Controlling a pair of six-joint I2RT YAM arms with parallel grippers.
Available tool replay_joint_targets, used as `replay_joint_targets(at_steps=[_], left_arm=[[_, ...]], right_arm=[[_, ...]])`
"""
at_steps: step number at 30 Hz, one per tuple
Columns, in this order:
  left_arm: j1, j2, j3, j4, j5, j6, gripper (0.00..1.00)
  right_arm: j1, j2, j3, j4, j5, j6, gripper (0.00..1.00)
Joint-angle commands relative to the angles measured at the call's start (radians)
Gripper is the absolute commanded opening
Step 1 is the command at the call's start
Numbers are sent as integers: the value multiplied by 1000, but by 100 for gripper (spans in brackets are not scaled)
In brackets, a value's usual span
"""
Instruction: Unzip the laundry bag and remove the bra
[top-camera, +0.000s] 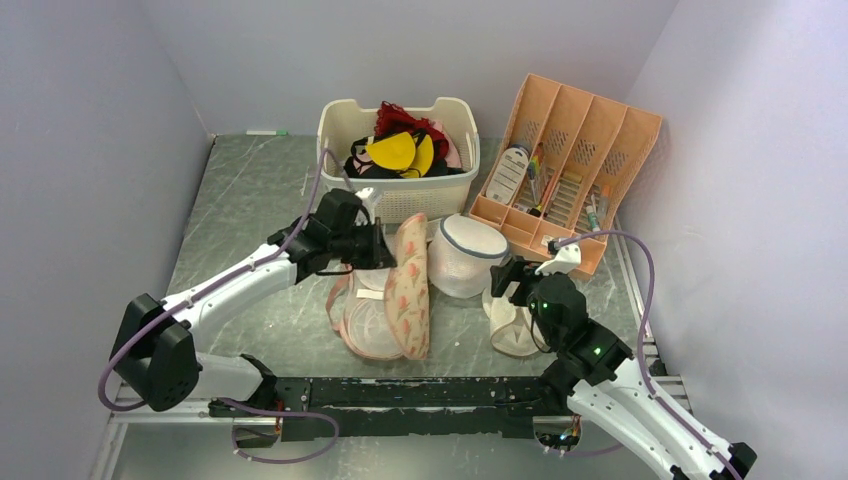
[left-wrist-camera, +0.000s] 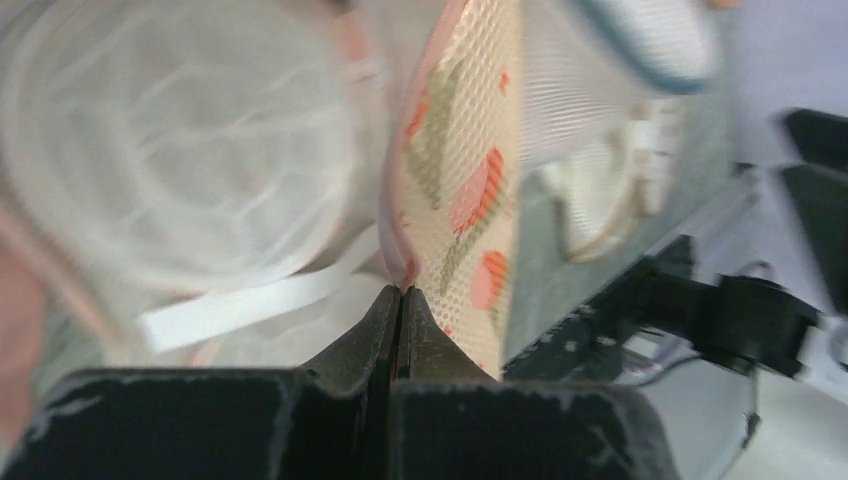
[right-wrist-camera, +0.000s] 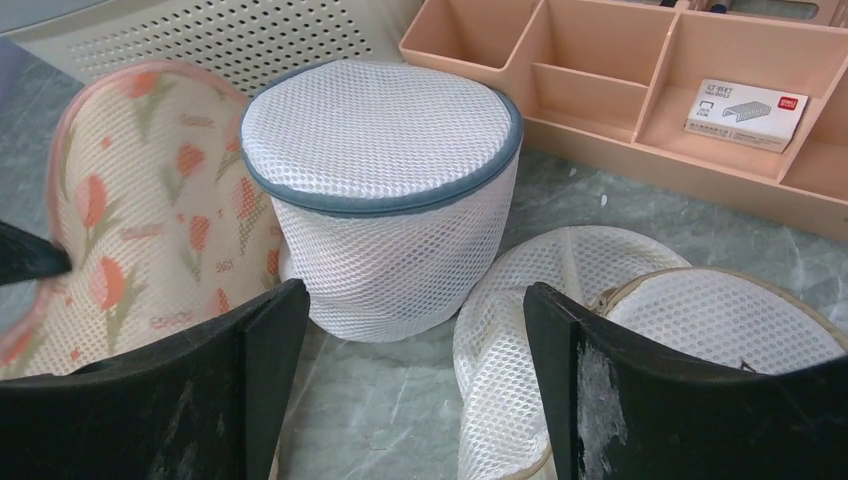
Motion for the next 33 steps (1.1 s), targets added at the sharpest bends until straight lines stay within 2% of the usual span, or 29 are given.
replay_joint_targets(at_steps=[1, 9, 22, 24, 27, 28, 29, 31, 33], left_arm=[[65, -28, -66, -157, -146, 15, 7], [98, 48, -20, -351, -443, 63, 7], [112, 255, 51, -410, -621, 57, 8], [112, 264, 64, -420, -615, 58, 22], [112, 221, 68, -422, -603, 56, 55], [112, 197, 69, -423, -595, 56, 62], [112, 171, 69, -421, -582, 58, 77], [112, 117, 68, -419, -553, 66, 96], [112, 67, 64, -407, -511, 76, 100]], right_arm=[[3, 0, 21, 23, 4, -28, 80], [2, 2, 17, 25, -10, -25, 80], [3, 23, 34, 11, -26, -21, 80], [3, 22, 31, 13, -34, -19, 80], [3, 19, 21, 22, -40, -22, 80], [3, 20, 22, 19, -38, -22, 80], [3, 20, 26, 18, -36, -22, 80], [2, 23, 27, 17, -35, -22, 80], [3, 26, 25, 19, -33, -22, 80]])
